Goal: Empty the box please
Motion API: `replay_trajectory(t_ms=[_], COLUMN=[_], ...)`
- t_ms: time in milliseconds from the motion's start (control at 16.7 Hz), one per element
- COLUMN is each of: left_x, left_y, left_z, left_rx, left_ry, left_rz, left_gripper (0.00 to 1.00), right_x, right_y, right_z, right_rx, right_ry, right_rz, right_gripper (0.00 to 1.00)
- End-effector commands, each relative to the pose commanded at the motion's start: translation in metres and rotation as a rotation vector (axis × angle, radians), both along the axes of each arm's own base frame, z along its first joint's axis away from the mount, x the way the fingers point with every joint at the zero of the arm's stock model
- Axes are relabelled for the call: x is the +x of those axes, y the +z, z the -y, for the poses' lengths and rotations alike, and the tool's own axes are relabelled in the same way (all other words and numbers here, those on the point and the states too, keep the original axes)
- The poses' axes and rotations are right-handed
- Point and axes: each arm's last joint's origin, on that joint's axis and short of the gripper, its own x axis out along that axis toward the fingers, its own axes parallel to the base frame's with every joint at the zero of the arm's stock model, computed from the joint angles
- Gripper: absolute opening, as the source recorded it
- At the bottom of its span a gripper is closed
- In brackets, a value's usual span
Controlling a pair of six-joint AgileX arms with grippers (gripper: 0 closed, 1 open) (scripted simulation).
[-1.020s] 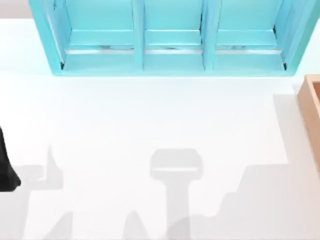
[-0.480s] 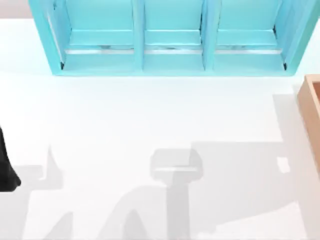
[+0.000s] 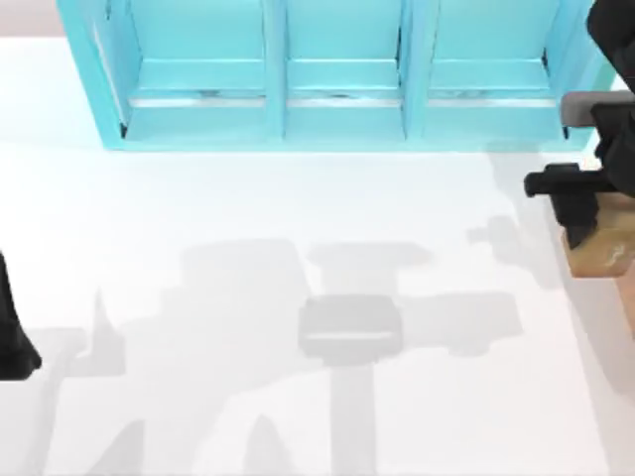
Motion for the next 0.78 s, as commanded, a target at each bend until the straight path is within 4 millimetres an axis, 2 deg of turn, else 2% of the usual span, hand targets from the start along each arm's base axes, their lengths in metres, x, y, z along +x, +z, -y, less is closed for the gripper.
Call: replay_trajectory(t_ms=[120, 300, 480, 780], left_x=[0.0, 0.0, 0.0, 0.0], left_y=[0.0, 0.0, 0.0, 0.0], left_z=[0.0, 0.0, 0.0, 0.0], left_rx=[0.0, 0.0, 0.0, 0.0], left_ry=[0.0, 0.0, 0.0, 0.0], left_rz=[0.0, 0.0, 0.0, 0.0], left_gripper=[1.0, 1.0, 1.0, 1.0], right_x=[0.002, 0.005, 0.006, 0.006], right_y=[-0.013, -0.031, -0.037, -0.036], right_z=[-0.021, -0.036, -0.038, -0.037], right_rx=[0.003, 0.004, 0.003, 0.006], right_ry=[-0.016, -0.045, -0.059, -0.063], right_rz=[-0.008, -0.024, -0.031, -0.026], right_gripper=[0.0, 0.0, 0.0, 0.0])
